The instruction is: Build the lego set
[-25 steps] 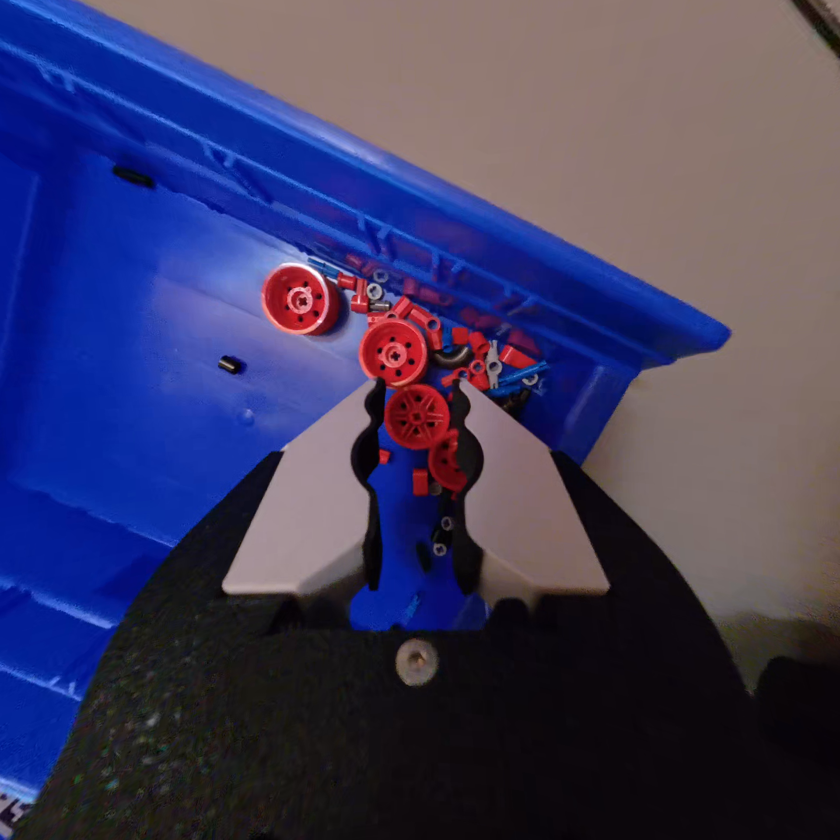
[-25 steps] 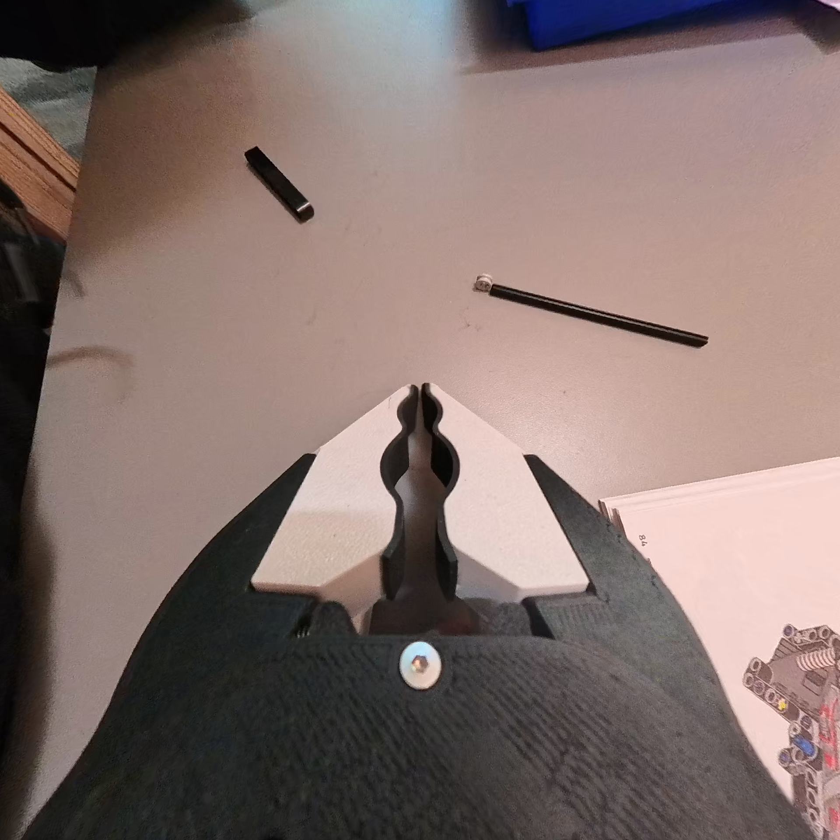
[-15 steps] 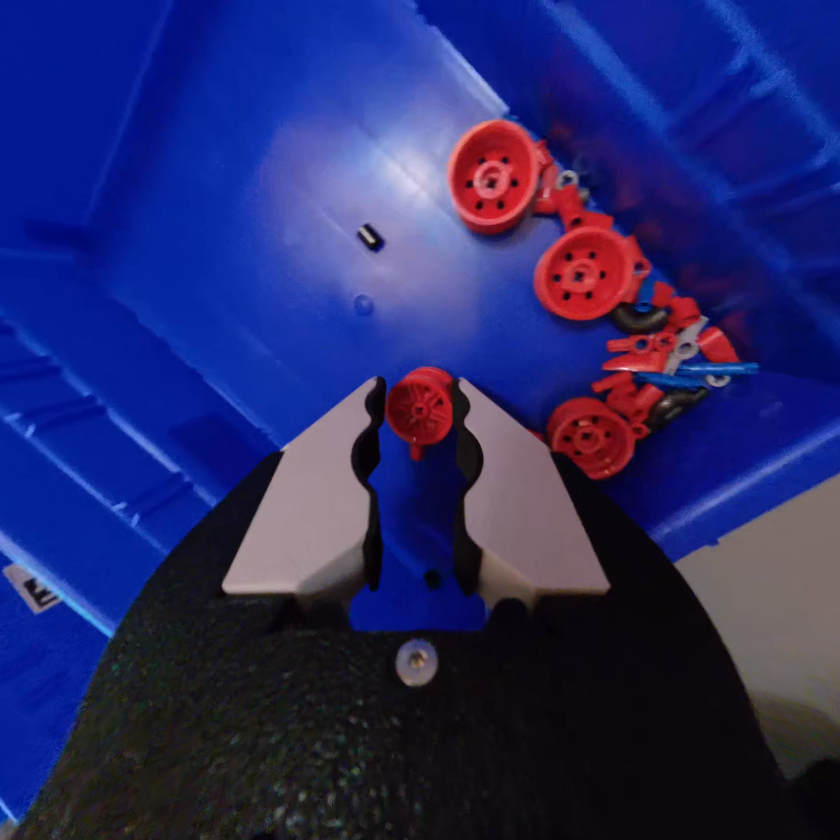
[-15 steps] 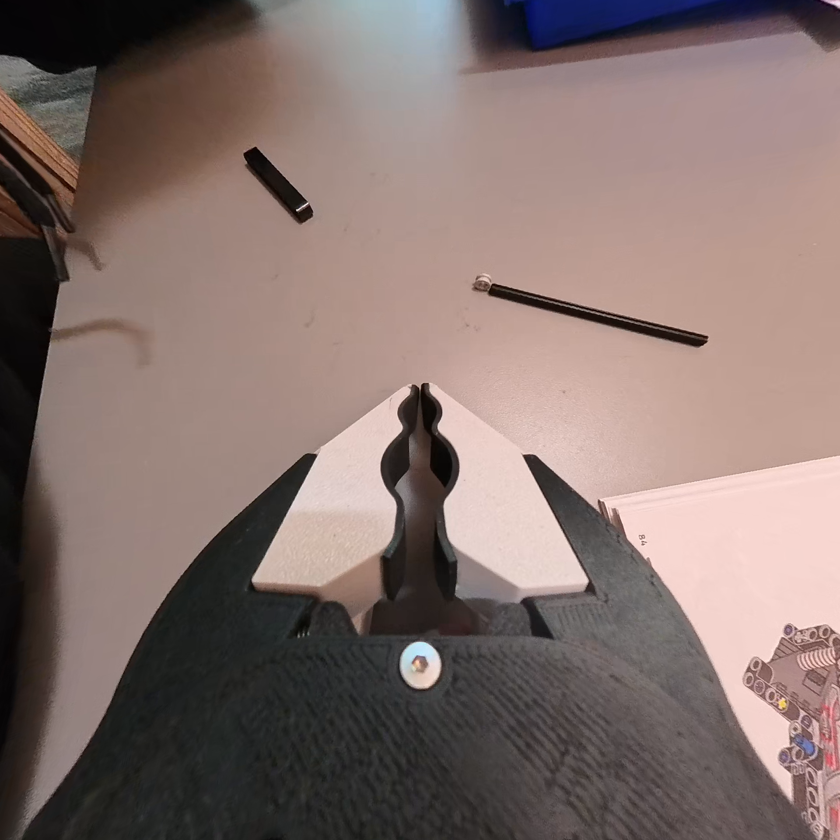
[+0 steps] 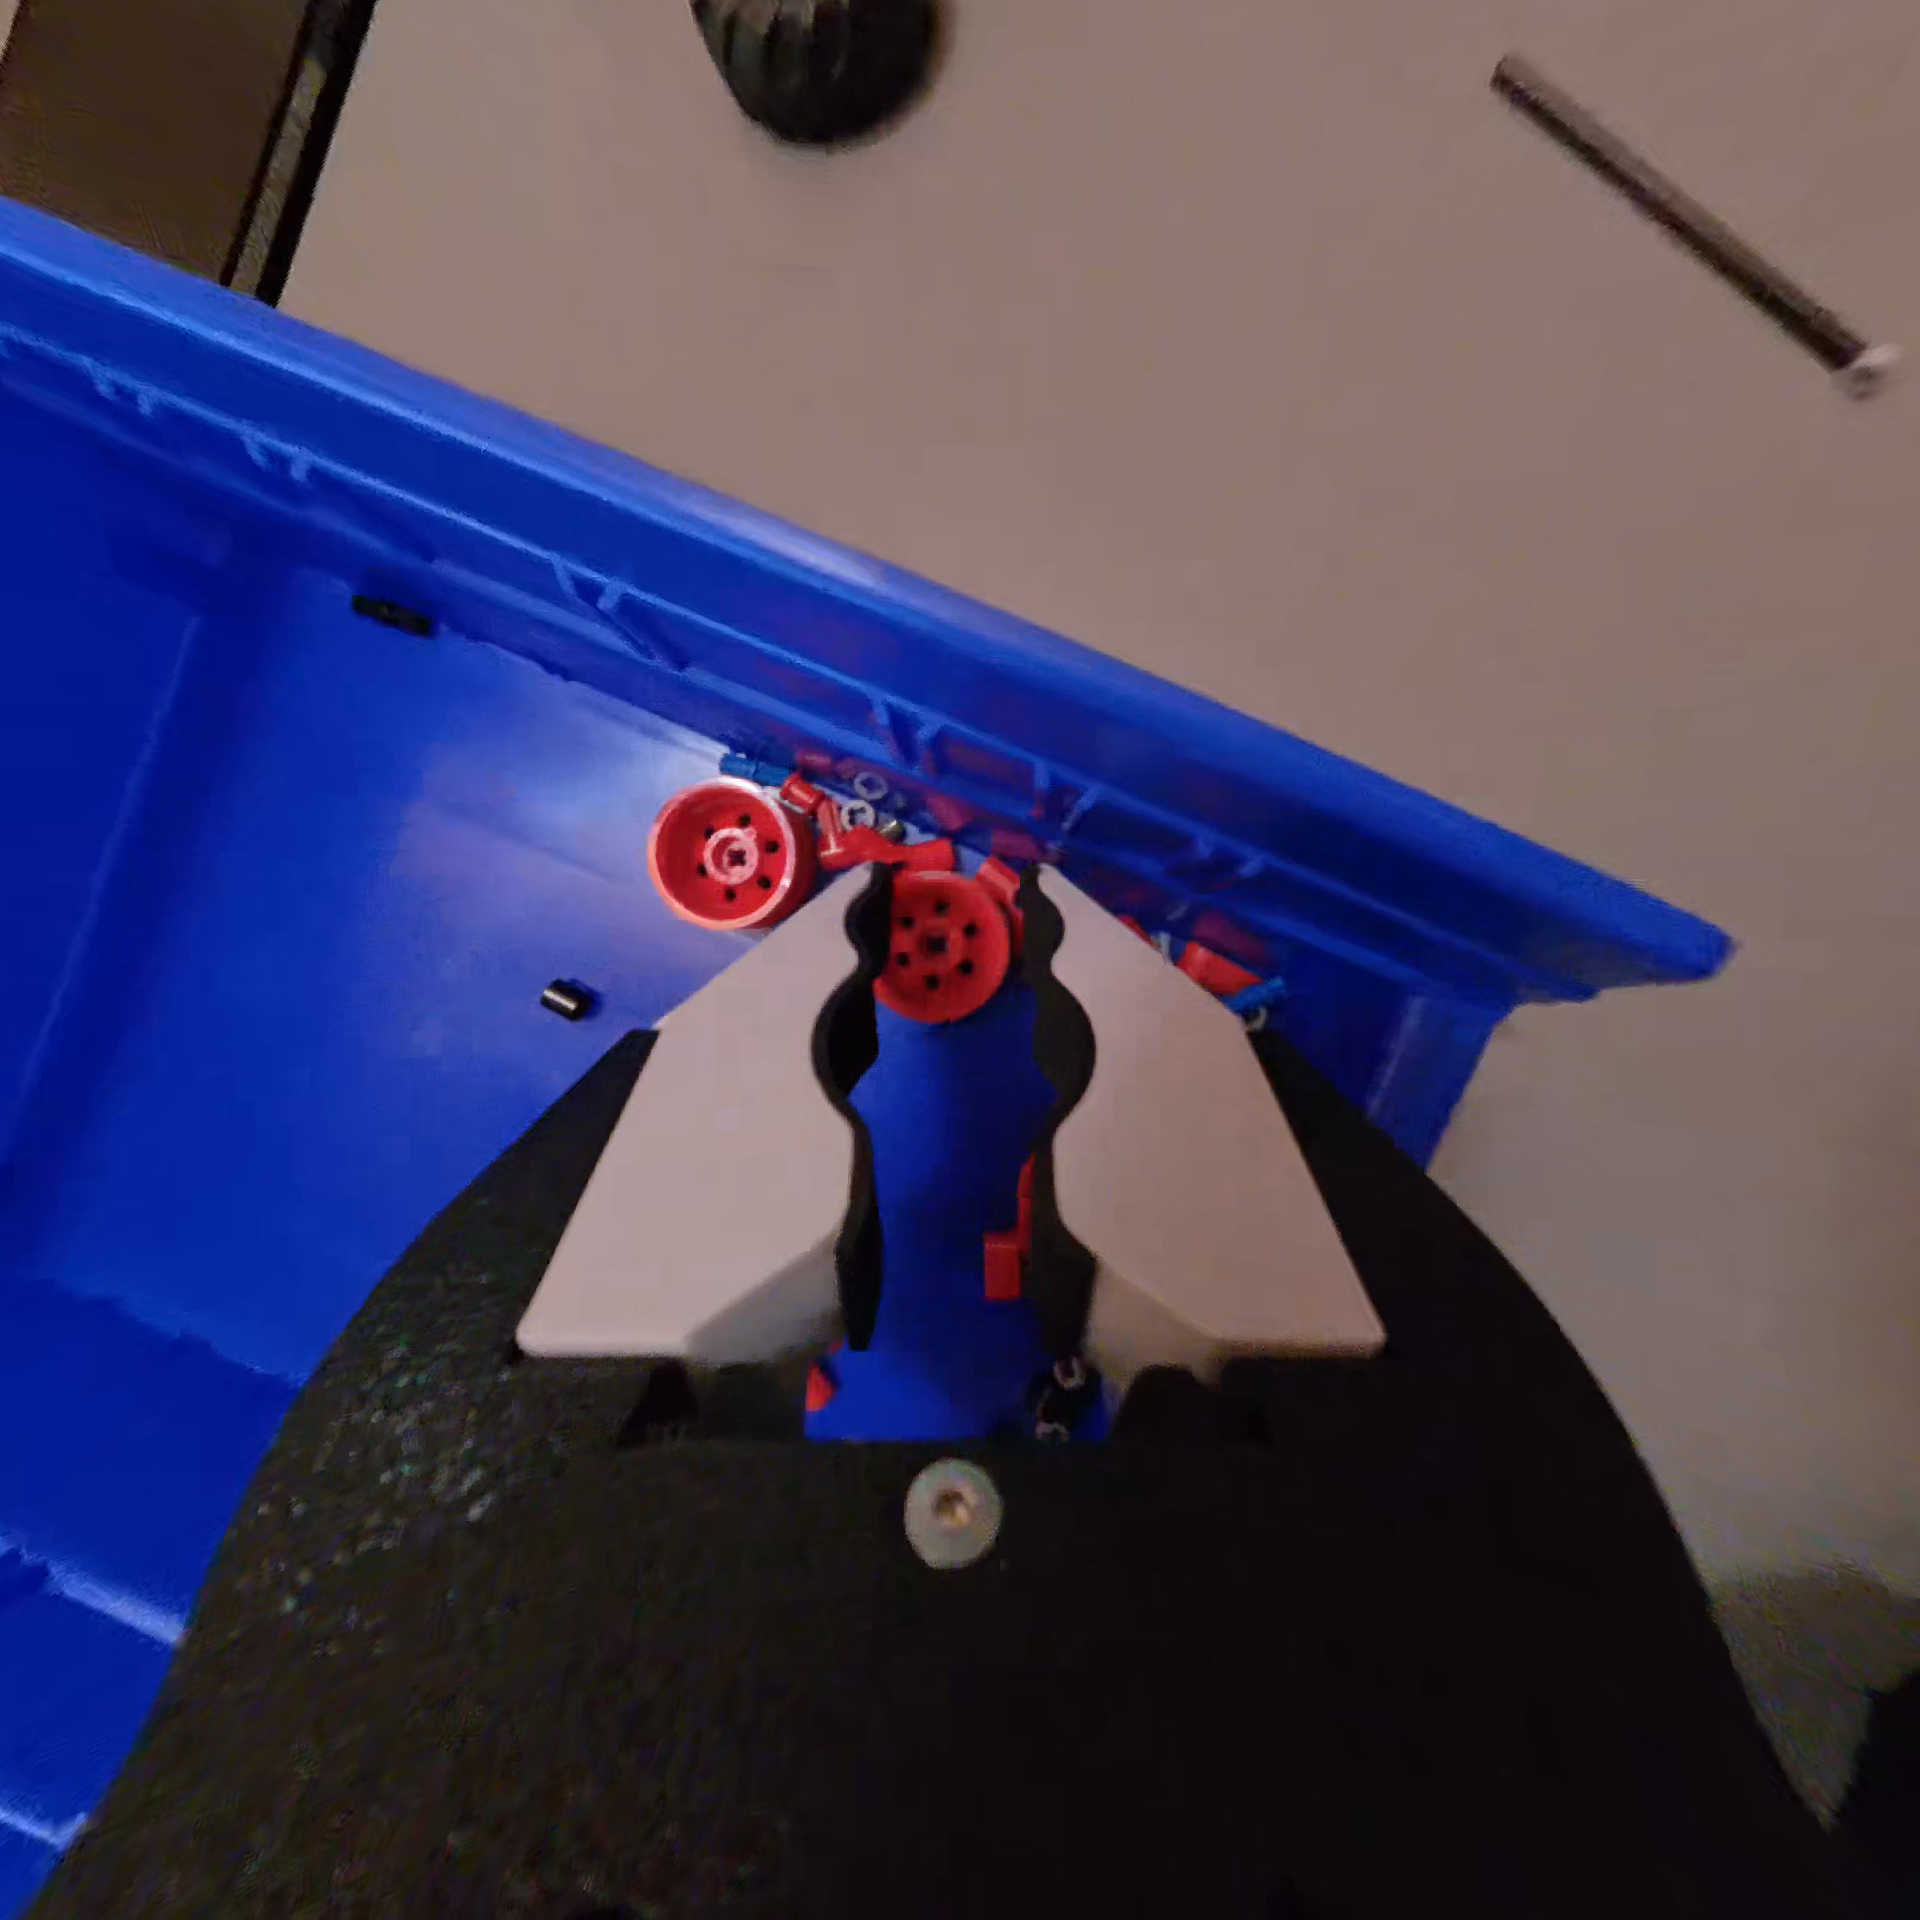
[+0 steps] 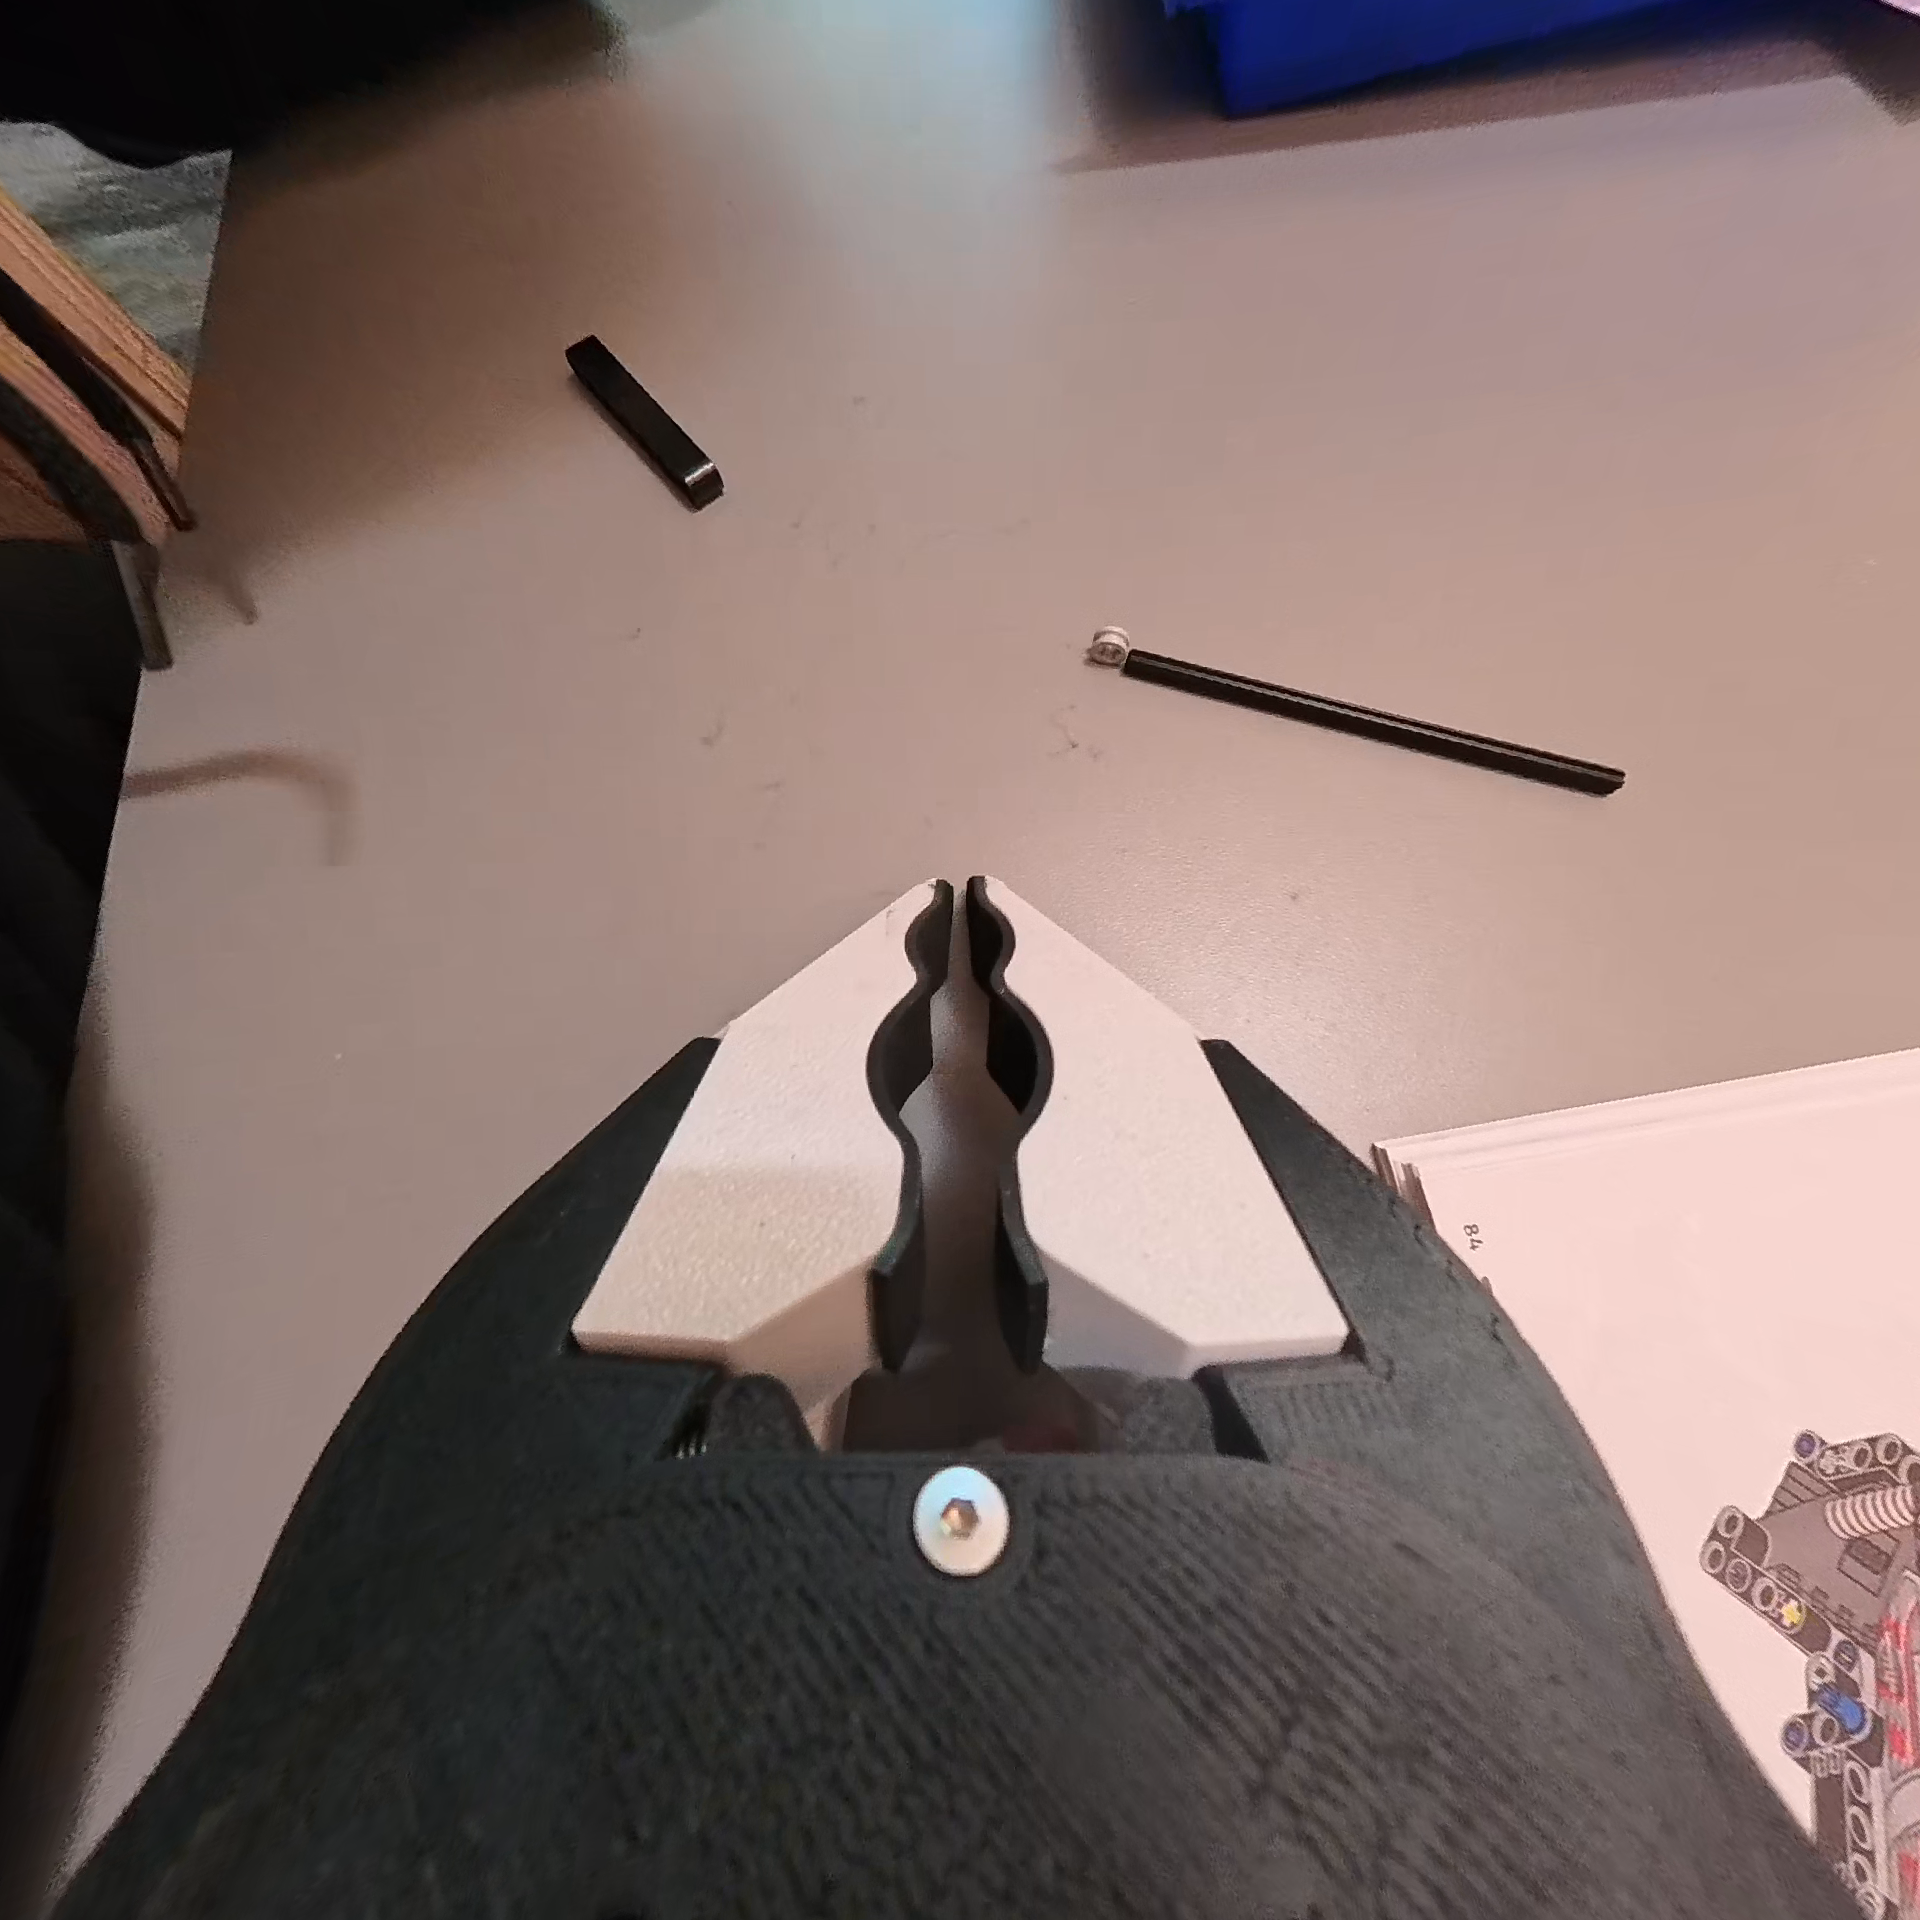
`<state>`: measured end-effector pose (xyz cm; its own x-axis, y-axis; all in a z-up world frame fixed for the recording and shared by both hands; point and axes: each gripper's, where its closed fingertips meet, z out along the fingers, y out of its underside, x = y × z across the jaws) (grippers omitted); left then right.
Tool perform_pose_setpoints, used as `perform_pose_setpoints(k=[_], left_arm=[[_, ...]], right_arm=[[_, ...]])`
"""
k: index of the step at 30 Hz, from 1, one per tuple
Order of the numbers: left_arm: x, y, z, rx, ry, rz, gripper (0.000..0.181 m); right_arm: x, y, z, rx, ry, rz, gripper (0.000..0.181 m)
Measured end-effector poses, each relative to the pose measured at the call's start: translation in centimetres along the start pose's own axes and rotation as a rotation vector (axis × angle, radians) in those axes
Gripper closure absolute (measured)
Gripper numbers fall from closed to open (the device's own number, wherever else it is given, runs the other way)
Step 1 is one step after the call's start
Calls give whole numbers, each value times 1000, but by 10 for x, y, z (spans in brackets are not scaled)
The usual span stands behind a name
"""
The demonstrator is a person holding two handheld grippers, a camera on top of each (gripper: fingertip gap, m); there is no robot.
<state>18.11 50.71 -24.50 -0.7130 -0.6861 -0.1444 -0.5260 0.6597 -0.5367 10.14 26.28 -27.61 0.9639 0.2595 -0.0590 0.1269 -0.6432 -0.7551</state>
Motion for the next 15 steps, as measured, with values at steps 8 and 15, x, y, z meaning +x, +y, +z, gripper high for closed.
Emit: perform_pose_setpoints(k=[8, 15], left_arm=[[-42, 29, -7, -168, -237, -133, 159], [-13, 11, 13, -114, -75, -73, 156]], right_arm=[[0, 0, 0, 1, -11, 9, 178], [-1, 0, 0, 1, -20, 11, 177]])
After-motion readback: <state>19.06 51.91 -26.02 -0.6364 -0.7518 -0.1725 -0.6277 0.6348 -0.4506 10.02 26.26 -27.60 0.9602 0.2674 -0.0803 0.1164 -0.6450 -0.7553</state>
